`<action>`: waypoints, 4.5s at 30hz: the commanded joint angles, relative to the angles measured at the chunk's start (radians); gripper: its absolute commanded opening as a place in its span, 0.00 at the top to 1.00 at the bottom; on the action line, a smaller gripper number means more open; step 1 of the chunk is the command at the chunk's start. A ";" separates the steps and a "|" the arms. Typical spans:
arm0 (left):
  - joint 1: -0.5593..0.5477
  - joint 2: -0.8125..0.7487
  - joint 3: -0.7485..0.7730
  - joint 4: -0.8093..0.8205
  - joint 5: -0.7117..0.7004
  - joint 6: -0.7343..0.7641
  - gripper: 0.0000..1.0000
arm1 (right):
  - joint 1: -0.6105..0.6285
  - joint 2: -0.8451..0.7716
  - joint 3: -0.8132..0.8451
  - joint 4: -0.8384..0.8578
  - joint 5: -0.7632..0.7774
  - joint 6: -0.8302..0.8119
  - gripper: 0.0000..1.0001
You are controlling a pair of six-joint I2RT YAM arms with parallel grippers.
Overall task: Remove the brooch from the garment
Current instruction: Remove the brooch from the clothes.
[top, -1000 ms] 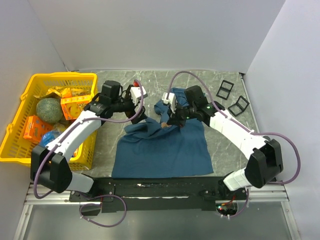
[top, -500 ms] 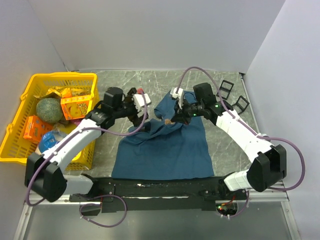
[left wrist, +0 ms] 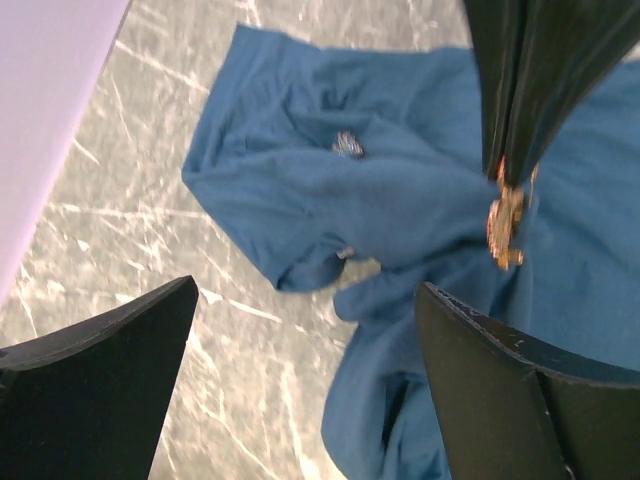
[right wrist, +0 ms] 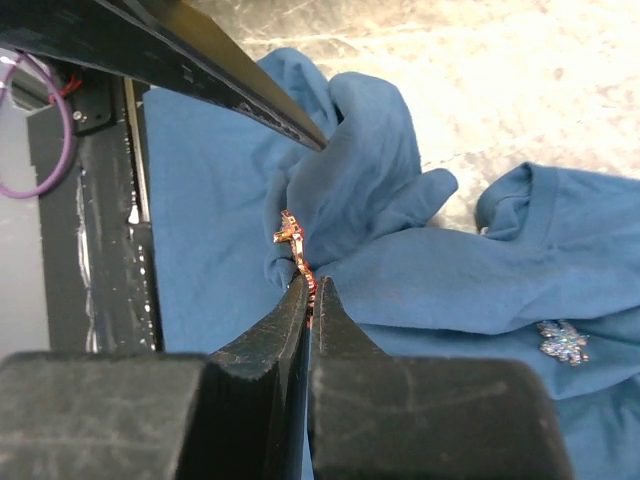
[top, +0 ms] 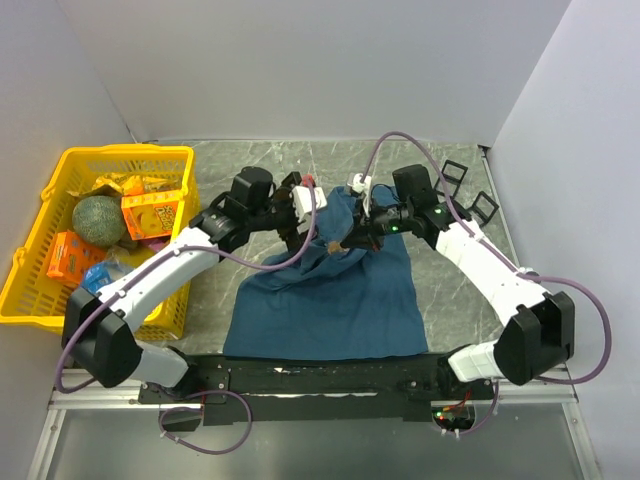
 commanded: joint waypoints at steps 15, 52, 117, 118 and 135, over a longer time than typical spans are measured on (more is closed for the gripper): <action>-0.032 0.023 0.041 0.022 0.154 -0.015 0.04 | -0.045 0.038 -0.017 0.008 -0.092 -0.010 1.00; -0.033 0.185 0.096 -0.018 0.453 -0.056 0.04 | -0.112 0.084 -0.031 0.016 -0.185 0.004 1.00; -0.095 0.288 0.079 0.057 0.389 -0.167 0.74 | -0.151 0.035 -0.081 0.037 -0.185 -0.016 1.00; -0.095 0.288 0.079 0.057 0.389 -0.167 0.75 | -0.153 0.035 -0.081 0.039 -0.185 -0.016 1.00; -0.095 0.292 0.070 0.066 0.392 -0.173 0.77 | -0.167 0.018 -0.095 0.048 -0.192 -0.015 1.00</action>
